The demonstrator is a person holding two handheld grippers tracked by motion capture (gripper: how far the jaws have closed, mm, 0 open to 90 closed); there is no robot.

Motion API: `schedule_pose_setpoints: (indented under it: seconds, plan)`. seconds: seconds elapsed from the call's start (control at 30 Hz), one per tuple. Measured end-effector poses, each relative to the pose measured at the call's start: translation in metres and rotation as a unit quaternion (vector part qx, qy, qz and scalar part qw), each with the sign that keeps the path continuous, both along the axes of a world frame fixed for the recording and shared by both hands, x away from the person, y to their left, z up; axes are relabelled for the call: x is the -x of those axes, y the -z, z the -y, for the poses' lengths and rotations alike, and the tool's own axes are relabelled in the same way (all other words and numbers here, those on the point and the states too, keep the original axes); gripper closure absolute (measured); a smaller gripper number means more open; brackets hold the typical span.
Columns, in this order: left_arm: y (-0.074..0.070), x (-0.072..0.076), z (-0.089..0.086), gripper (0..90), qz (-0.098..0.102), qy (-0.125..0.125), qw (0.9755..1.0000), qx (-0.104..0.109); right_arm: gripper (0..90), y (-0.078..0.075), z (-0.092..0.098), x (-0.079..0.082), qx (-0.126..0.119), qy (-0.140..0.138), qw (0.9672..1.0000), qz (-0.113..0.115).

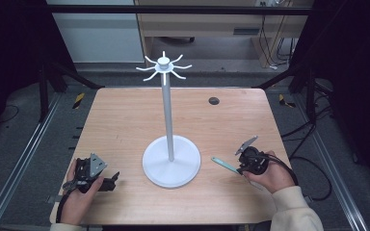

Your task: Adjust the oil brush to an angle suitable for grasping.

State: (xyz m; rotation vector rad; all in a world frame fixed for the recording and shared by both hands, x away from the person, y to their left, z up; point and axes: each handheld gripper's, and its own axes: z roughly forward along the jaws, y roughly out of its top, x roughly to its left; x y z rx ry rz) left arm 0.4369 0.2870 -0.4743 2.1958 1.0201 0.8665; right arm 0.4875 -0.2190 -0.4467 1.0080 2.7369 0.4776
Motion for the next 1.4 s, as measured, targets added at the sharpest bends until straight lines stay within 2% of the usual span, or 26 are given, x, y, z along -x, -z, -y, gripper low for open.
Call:
schedule_pose_setpoints:
  seconds: [0.13, 0.33, 0.5, 0.53, 0.6, 0.73, 0.83, 1.1, 1.2, 1.23, 1.4]
  plan:
    - [0.000, 0.000, 0.001, 2.4, -0.001, 0.002, 1.0000, 0.000, 74.5, 0.004, -0.002, -0.007, 0.019, -0.012, 0.9996, -0.018]
    - [0.000, 0.000, 0.000, 2.5, -0.001, 0.002, 1.0000, 0.000, 74.6, 0.010, -0.007, -0.011, 0.026, -0.021, 0.9986, -0.040]
    - [0.000, 0.000, 0.001, 2.5, -0.002, 0.002, 1.0000, -0.001, 74.5, 0.013, -0.003, -0.013, 0.029, -0.023, 0.9984, -0.042]
    - [0.000, 0.000, 0.001, 2.5, -0.002, 0.002, 1.0000, -0.001, 74.6, 0.013, -0.003, -0.013, 0.029, -0.012, 0.9984, -0.047]
    - [0.001, 0.000, 0.001, 2.5, -0.003, 0.002, 1.0000, -0.001, 74.8, 0.015, -0.001, -0.015, 0.028, -0.023, 0.9982, -0.047]
    - [0.001, 0.000, 0.001, 2.5, -0.004, 0.004, 1.0000, -0.004, 75.4, 0.015, -0.001, -0.014, 0.026, -0.017, 0.9980, -0.054]
    - [0.001, 0.000, 0.001, 2.5, -0.004, 0.003, 1.0000, -0.003, 75.8, 0.016, -0.001, -0.016, 0.029, -0.027, 0.9977, -0.055]
    - [0.000, 0.000, 0.001, 2.4, -0.004, 0.005, 1.0000, -0.004, 77.4, 0.018, -0.004, -0.018, 0.031, -0.031, 0.9973, -0.059]
    - [0.000, 0.000, 0.001, 2.5, -0.004, 0.005, 1.0000, -0.004, 78.5, 0.019, -0.005, -0.019, 0.035, -0.024, 0.9970, -0.064]
    - [0.000, 0.000, 0.001, 2.5, -0.004, 0.005, 1.0000, -0.005, 78.5, 0.020, -0.005, -0.020, 0.036, -0.032, 0.9968, -0.064]
    - [0.000, 0.000, 0.001, 2.5, -0.005, 0.006, 1.0000, -0.005, 81.6, 0.020, -0.007, -0.021, 0.041, -0.033, 0.9965, -0.065]
